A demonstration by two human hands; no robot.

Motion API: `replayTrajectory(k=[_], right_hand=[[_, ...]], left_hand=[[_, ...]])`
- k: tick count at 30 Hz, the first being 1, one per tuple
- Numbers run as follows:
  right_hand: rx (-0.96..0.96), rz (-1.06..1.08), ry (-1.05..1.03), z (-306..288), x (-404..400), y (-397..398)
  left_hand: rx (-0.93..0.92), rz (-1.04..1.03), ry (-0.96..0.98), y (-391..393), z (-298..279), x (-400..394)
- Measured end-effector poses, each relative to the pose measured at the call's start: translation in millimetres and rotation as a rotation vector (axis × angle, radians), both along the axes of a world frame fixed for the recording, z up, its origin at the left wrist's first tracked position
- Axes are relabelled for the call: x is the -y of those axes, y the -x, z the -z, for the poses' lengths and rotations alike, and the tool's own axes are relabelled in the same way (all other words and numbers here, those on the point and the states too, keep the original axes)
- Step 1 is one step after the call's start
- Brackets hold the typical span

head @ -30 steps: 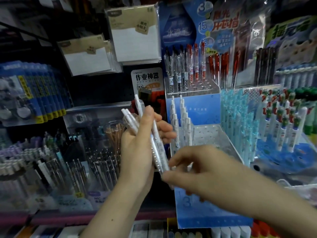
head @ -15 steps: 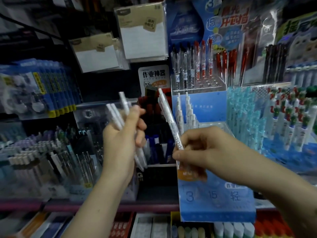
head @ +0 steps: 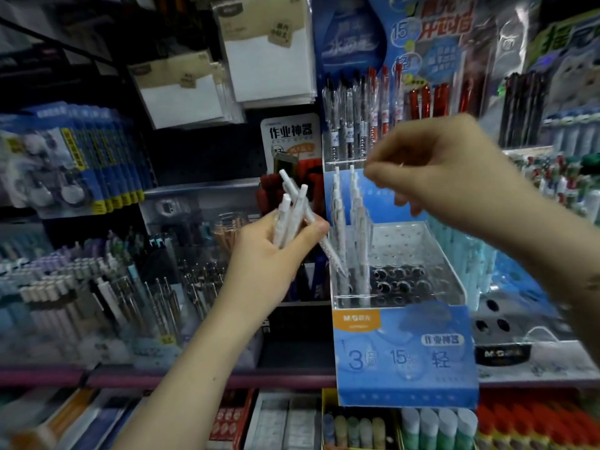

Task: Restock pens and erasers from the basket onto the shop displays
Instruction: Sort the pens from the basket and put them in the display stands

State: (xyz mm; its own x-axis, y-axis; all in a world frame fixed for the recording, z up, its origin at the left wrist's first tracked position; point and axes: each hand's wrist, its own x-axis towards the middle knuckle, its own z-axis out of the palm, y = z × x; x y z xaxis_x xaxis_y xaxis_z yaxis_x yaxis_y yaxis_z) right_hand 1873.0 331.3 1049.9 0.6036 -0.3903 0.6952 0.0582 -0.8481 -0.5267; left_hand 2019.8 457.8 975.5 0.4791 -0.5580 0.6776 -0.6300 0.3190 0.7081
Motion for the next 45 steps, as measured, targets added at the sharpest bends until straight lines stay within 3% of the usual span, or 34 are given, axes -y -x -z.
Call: replayTrajectory(k=[3, 7, 12, 18, 23, 31, 39, 45], right_hand=[[-0.138, 0.105, 0.089, 19.2, 4.5, -6.8], [-0.217, 0.054, 0.066, 43.3, 4.1, -9.8], [-0.149, -0.013, 0.071, 57.4, 8.0, -13.4], [-0.139, -0.024, 0.231, 64.9, 8.6, -14.4], [-0.109, -0.041, 0.225, 67.1, 4.9, -16.4], [-0.095, -0.052, 0.199, 67.1, 9.4, -19.0], [-0.021, -0.244, -0.047, 58.4, 15.5, -13.9], [-0.182, -0.215, 0.105, 41.1, 18.2, -14.0]], left_hand=[[0.057, 0.011, -0.026, 2.5, 3.4, 4.6], [0.121, 0.000, -0.080, 3.3, 2.0, 4.2], [0.217, -0.019, -0.149, 4.4, 0.8, 4.2], [0.076, -0.007, -0.227, 2.7, 18.7, 9.8], [0.047, -0.041, -0.220, -2.0, 19.9, 9.4], [0.438, -0.012, -0.334, 1.2, -1.5, 13.9], [0.379, -0.050, -0.504, -1.8, -12.2, 18.2], [0.260, -0.086, -0.600, -5.8, -3.8, 17.0]])
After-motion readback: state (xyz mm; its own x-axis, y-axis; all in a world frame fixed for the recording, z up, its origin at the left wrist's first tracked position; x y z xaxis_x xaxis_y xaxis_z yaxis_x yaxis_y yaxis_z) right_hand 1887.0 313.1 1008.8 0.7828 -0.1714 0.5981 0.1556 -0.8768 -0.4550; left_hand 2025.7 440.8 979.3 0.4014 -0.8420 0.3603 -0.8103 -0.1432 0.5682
